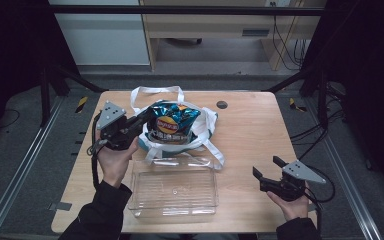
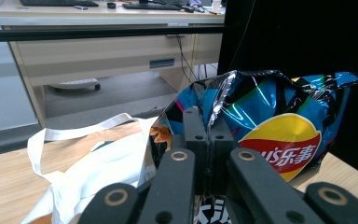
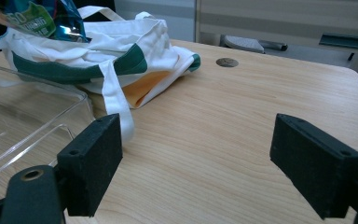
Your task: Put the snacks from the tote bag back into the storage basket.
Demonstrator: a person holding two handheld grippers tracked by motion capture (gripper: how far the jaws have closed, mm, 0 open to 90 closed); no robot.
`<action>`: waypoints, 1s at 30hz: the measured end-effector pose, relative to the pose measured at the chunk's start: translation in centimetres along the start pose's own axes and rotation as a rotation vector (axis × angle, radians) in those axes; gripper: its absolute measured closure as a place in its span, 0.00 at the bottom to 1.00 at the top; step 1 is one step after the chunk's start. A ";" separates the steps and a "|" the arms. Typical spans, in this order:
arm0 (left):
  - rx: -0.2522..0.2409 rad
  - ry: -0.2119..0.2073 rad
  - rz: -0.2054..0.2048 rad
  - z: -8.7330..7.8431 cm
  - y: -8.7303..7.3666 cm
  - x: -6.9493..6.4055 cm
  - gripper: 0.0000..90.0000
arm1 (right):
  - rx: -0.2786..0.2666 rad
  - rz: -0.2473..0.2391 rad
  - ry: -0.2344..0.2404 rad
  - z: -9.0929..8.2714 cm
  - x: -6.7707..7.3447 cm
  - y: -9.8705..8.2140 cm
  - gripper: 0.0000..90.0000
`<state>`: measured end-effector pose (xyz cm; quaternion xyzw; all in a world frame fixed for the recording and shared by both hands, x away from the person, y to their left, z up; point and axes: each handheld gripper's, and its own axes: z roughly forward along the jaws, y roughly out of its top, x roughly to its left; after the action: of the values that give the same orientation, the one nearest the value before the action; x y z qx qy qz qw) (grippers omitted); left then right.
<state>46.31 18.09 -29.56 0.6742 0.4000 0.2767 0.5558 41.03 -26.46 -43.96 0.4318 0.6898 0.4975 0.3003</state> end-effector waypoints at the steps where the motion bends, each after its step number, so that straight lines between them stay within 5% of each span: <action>1: 0.000 0.000 0.000 0.0 0.0 0.0 1.00 | 0.000 0.000 0.000 0.0 0.0 0.0 0.19; 30: -0.016 -0.047 -0.020 -5.3 -1.0 -1.6 1.00 | -0.003 -0.003 -0.005 -0.1 0.0 0.0 0.19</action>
<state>40.88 19.58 -29.14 0.6719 0.3913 0.2584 0.5733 40.89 -26.49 -43.93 0.4319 0.6889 0.4969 0.3034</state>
